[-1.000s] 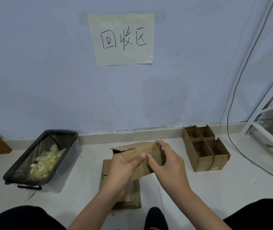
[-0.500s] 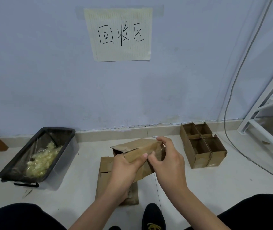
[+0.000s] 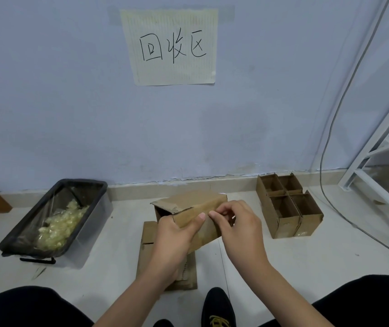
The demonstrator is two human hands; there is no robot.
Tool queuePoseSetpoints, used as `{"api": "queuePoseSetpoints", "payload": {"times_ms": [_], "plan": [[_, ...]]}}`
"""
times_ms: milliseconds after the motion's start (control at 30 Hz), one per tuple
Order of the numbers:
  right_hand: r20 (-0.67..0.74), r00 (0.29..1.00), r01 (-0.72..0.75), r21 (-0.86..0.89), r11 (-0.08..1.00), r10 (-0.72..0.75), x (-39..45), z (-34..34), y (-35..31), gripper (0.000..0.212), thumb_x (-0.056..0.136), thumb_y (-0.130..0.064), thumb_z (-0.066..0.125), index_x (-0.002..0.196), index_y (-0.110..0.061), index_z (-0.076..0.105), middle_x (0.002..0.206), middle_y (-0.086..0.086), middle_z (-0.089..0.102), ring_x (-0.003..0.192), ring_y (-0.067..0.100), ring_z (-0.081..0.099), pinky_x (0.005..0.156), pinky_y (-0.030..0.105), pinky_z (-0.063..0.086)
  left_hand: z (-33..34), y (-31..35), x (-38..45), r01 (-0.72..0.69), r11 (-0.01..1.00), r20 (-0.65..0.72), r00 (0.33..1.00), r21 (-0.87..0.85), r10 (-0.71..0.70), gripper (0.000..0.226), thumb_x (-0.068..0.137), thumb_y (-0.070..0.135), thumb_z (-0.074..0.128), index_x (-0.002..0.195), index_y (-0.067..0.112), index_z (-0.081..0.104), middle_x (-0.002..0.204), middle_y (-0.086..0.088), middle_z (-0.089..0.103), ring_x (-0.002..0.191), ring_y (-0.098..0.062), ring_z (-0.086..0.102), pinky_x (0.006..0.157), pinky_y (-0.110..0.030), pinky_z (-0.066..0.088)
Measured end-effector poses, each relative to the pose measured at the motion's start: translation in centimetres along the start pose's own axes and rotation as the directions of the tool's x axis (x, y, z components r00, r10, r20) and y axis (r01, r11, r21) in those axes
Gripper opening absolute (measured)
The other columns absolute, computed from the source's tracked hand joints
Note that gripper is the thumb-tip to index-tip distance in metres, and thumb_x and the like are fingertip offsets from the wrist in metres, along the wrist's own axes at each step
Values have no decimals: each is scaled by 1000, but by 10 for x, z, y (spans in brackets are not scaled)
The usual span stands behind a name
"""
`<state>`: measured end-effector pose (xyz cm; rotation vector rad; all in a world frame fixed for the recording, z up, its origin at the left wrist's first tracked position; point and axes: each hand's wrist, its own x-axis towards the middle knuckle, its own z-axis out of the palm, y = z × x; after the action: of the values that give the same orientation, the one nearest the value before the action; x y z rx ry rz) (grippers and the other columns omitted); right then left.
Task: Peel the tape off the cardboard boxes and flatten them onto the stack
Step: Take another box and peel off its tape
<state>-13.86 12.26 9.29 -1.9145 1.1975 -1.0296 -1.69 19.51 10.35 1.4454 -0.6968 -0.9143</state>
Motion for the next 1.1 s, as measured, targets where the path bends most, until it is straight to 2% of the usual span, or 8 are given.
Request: {"api": "queuePoseSetpoints", "payload": {"times_ms": [233,367,467,567,767,867,1033,1100], "plan": [[119,971,-216,54,975,208,4,-4,-2,13,91,-22,68,78,-22,68,77,-5,64,72,8,59,60,12,43,-1,-7,3,13,995,-2,1000,100,-13,12,92,27,75,99,20,80,93,-4,79,92,-23,76,91,-52,59],[158,957,-254,43,966,245,5,-6,-3,10,87,-18,66,77,-19,68,74,-5,63,69,7,57,60,17,46,-1,-11,4,9,986,-3,1000,164,-9,17,90,32,76,101,19,78,88,2,79,87,-19,75,77,-37,60],[167,955,-255,32,966,247,6,-6,-3,7,83,-16,65,76,-15,65,71,-4,61,65,7,54,57,18,44,-1,-13,7,11,981,-5,1000,191,-10,18,89,35,76,99,19,78,85,2,79,81,-17,74,77,-39,59],[156,958,-246,22,969,240,7,-5,-3,6,82,-15,65,76,-12,63,72,-3,59,64,7,51,55,17,41,-1,-15,10,30,985,-26,999,172,-26,26,86,39,77,92,13,77,70,5,68,60,-16,59,57,-32,46],[125,965,-232,-10,973,231,13,-10,1,12,84,-20,68,77,-12,62,70,-3,58,62,6,50,51,13,38,-1,-11,13,64,993,-23,998,103,-62,22,95,12,69,74,13,68,43,19,51,34,3,45,40,-8,32],[74,972,-219,-36,975,221,19,-18,2,16,85,-20,70,73,-13,61,69,-2,59,61,7,49,49,11,38,-10,-10,19,76,994,-51,996,76,-73,24,95,14,70,71,13,68,48,16,59,42,3,53,47,-11,40],[27,974,-227,69,971,226,26,-27,5,9,84,-11,65,82,-20,62,76,-7,63,65,3,58,57,9,44,-20,-7,24,84,995,-62,995,46,-81,34,85,35,80,93,2,76,88,-2,77,89,-20,73,88,-37,53],[42,978,-209,149,967,205,24,-27,5,22,88,-7,57,95,-27,61,91,-9,65,81,12,66,71,23,54,-19,-6,22,101,994,-43,994,49,-99,23,88,29,79,95,7,79,95,-4,79,96,-22,75,94,-42,55]]}}
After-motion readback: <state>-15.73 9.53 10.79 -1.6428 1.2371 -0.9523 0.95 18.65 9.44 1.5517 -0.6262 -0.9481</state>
